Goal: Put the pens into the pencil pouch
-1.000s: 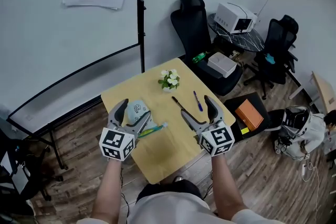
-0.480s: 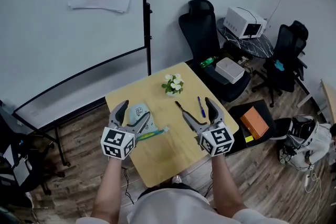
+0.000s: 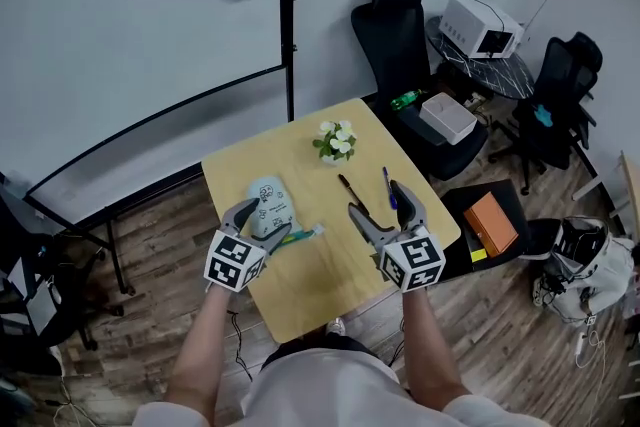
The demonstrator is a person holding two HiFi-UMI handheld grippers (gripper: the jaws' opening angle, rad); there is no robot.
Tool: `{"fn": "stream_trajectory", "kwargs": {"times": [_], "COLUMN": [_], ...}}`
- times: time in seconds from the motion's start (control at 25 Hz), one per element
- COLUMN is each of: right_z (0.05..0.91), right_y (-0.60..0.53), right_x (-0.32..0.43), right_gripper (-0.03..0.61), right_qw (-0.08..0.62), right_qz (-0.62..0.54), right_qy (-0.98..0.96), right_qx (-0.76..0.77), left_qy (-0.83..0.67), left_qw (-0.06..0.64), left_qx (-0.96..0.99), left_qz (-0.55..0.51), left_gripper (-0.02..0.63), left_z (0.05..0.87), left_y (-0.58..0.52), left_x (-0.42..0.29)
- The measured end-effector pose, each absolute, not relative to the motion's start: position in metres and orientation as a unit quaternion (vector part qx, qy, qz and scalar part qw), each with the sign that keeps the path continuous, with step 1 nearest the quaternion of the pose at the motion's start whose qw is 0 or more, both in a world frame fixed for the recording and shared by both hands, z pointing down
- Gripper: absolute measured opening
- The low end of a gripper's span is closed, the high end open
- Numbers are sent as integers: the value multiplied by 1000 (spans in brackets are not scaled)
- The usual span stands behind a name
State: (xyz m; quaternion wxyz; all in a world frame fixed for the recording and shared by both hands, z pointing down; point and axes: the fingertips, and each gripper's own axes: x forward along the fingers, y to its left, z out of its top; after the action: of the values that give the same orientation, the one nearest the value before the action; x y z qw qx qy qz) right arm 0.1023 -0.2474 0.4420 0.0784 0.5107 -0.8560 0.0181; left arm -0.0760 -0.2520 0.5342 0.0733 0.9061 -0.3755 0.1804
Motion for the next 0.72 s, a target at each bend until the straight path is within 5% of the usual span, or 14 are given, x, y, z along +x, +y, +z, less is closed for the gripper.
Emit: {"fn": "stream_trajectory", "kwargs": {"times": [0.44, 0.72], "right_z": [473, 482], "right_y": [-239, -230], "right_x": [111, 129], "right_gripper": [376, 370], "right_qw": [102, 112], "right_qz": [48, 59], "right_qy": [-848, -836], "right_qx": [519, 535], "left_qy": [-293, -298], "left_qw": [76, 79], "left_qx": [897, 880], "left_qz": [321, 363], "left_gripper": [336, 201], "left_z": [637, 665], "left_y": [-231, -239], "left_x": [-59, -62]}}
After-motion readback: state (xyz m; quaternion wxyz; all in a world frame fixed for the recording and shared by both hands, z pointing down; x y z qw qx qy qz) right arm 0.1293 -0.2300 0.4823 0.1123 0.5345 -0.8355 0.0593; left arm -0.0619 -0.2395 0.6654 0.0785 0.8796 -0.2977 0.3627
